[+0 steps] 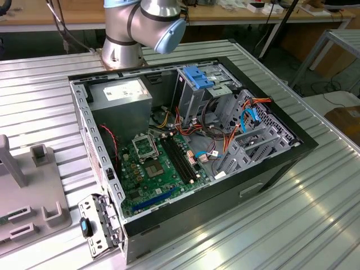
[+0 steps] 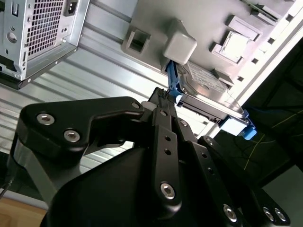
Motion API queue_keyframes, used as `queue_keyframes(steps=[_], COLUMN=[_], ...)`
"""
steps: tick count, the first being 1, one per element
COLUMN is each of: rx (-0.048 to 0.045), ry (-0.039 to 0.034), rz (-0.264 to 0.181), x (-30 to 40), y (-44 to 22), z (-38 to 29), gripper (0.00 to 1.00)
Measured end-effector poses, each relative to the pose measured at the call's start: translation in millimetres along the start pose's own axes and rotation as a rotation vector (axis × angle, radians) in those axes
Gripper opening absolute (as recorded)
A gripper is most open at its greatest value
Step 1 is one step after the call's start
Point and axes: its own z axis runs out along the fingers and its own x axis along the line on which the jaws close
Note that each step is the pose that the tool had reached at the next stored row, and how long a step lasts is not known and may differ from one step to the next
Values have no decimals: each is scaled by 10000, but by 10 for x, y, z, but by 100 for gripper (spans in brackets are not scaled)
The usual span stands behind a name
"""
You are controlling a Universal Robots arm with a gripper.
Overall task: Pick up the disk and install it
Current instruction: 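Reach for the disk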
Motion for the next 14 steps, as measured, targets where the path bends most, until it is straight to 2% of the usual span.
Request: queue_keyframes(steps=[2, 6, 11, 12, 13, 14], rx=[0, 0, -1, 3, 18, 26], ry=[0, 0, 0, 56, 236, 344], rz=[0, -1, 0, 3, 10, 14], x=[34, 167, 181, 181, 181, 181], y=[-2, -4, -4, -4, -4, -4], z=[0, -1, -1, 0, 1, 2], gripper=[11, 11, 11, 11, 11, 11])
